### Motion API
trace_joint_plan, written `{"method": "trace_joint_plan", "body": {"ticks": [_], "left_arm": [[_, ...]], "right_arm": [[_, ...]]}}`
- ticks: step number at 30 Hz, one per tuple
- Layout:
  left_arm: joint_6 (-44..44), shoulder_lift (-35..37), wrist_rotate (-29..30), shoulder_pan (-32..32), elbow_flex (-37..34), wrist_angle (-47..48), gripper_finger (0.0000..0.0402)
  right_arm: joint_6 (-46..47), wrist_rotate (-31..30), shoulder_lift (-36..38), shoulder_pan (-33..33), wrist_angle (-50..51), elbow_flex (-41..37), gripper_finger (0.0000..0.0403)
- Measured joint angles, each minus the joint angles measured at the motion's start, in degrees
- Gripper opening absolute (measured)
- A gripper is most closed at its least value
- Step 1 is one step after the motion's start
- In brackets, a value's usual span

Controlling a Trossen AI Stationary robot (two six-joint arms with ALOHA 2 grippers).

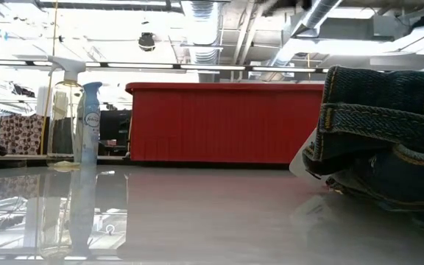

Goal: Fold Laundry from Bin
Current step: Remove the gray boxer from the red laundry bin

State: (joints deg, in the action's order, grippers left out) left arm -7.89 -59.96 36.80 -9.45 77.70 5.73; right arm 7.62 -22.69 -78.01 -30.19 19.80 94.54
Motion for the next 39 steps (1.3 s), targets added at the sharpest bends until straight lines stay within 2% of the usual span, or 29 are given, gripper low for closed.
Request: {"method": "trace_joint_plan", "body": {"ticks": [5,7,14,20,26,33,39], "left_arm": [[2.32,-4.72,-1.34,-7.89,2.60,0.83,0.0235],[4.81,-6.68,-2.63,-10.51,3.20,2.59,0.0235],[15.06,-12.66,-11.20,-17.81,3.51,6.20,0.0235],[13.91,-16.74,-16.71,-22.23,3.51,1.33,0.0235],[12.91,-18.11,-23.84,-25.41,4.90,0.56,0.0235],[9.29,-18.11,-24.47,-28.12,8.06,1.44,0.0235],[7.48,-18.04,-25.66,-30.53,9.65,0.86,0.0235]], "right_arm": [[2.70,12.29,-0.96,-7.54,0.75,0.00,0.0236],[1.16,15.09,-1.67,-9.37,1.01,0.00,0.0234],[-1.56,15.39,-6.64,-11.27,-2.25,0.00,0.0232],[-1.62,15.63,-11.71,-10.97,-4.95,0.63,0.0232],[-1.75,15.97,-15.71,-10.78,-4.50,8.18,0.0232],[-2.25,15.77,-21.90,-10.82,-0.48,17.74,0.0232],[-3.45,15.81,-24.69,-10.82,4.58,21.90,0.0232]]}}
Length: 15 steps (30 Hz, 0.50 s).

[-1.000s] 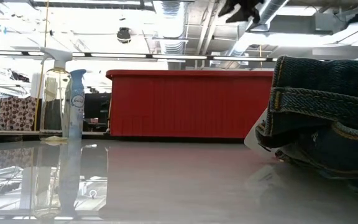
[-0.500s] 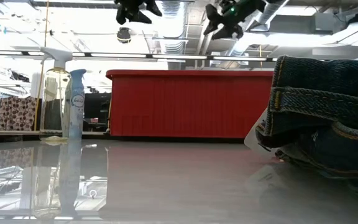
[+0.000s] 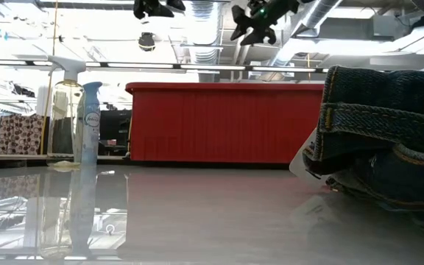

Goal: Fold Laundry from Bin
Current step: Remove the gray boxer from the red laundry bin

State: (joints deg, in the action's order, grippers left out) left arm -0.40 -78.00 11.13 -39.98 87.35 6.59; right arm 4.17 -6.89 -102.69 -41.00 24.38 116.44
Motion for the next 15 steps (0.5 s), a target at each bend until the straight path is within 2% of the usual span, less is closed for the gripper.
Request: {"method": "trace_joint_plan", "body": {"ticks": [6,9,12,15], "left_arm": [[-0.20,-0.66,-0.55,-2.76,0.09,-2.51,0.0235],[-0.43,-3.23,-5.31,-4.74,0.75,-7.40,0.0235],[-1.05,-9.04,-9.53,-6.07,5.99,-5.82,0.0230],[-5.08,-16.62,-9.15,-6.09,14.65,-0.39,0.0224]], "right_arm": [[-1.30,-0.49,-0.09,-0.59,1.23,0.13,0.0232],[-1.28,-0.59,0.36,-0.71,3.03,0.12,0.0232],[-2.65,-0.75,1.66,-0.89,4.70,0.11,0.0232],[-4.06,-0.88,3.45,-1.46,7.00,0.11,0.0232]]}}
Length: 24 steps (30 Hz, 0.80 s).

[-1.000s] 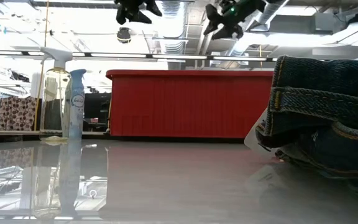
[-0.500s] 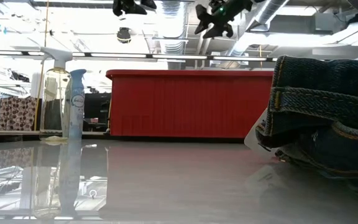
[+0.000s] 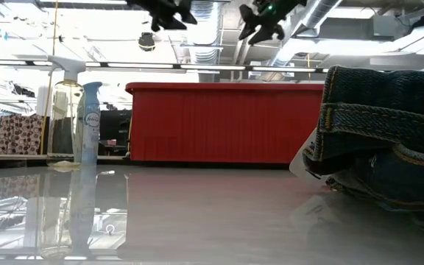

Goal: Fold Laundry from Bin
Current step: Remove the gray boxer from the red laundry bin

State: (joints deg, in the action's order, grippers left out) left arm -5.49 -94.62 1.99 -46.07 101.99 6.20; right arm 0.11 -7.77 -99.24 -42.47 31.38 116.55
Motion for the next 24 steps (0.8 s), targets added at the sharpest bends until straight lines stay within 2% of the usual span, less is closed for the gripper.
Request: {"method": "trace_joint_plan", "body": {"ticks": [6,11,15,24], "left_arm": [[-5.43,-15.88,1.78,-0.08,18.82,6.04,0.0220],[-7.66,-28.58,3.48,-0.47,33.16,16.16,0.0220],[-9.50,-31.81,6.15,-0.72,30.05,13.76,0.0220],[-3.04,-40.39,7.55,-2.99,30.57,22.81,0.0220]], "right_arm": [[-0.19,-3.16,3.85,-1.78,6.95,0.00,0.0232],[-0.19,-3.30,7.24,-3.67,12.39,0.01,0.0232],[-0.18,-3.30,8.90,-5.13,14.36,0.00,0.0232],[-0.14,-3.28,8.90,-7.33,15.14,0.00,0.0232]]}}
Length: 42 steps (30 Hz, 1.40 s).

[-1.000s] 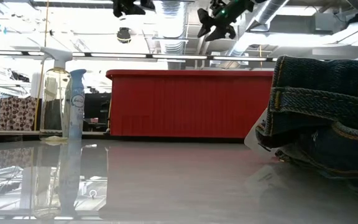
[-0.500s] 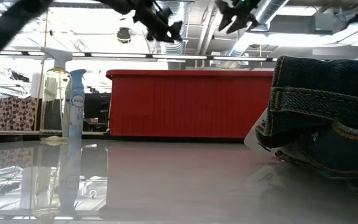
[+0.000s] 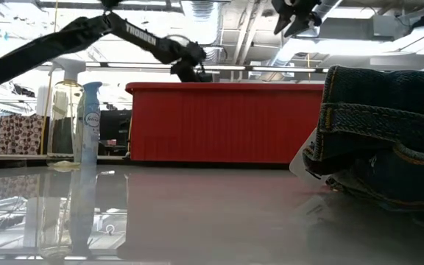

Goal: Fold Laundry from Bin
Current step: Remove the gray boxer from the red laundry bin

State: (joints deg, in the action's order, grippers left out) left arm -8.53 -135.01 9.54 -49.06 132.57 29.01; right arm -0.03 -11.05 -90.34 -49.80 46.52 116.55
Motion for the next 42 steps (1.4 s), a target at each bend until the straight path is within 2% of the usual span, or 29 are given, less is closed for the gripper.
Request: {"method": "trace_joint_plan", "body": {"ticks": [11,16,23,34,36,38,42], "left_arm": [[3.68,-4.34,0.73,-0.99,0.39,15.50,0.0220],[4.15,-5.72,-0.47,-1.40,0.36,17.05,0.0220],[5.64,-6.94,-6.77,-1.79,0.31,21.20,0.0220],[2.55,-10.74,-6.50,-1.42,0.61,25.15,0.0216],[3.02,-11.64,-6.43,-1.30,0.66,26.05,0.0199],[3.47,-11.72,-6.70,-1.20,0.66,26.45,0.0163],[3.46,-11.58,-6.70,-1.12,1.71,26.77,0.0045]], "right_arm": [[0.04,0.46,-0.84,-0.72,1.06,-0.02,0.0232],[0.66,0.55,-0.86,-0.73,1.14,-0.02,0.0232],[0.63,0.70,-0.86,-0.84,1.12,-0.02,0.0232],[0.61,0.88,-0.86,-0.70,1.05,-0.02,0.0232],[0.59,0.88,-0.86,-0.66,1.03,-0.02,0.0232],[0.59,0.88,-0.86,-0.62,1.04,-0.02,0.0232],[0.55,0.88,-0.86,-0.62,1.03,-0.02,0.0232]]}}
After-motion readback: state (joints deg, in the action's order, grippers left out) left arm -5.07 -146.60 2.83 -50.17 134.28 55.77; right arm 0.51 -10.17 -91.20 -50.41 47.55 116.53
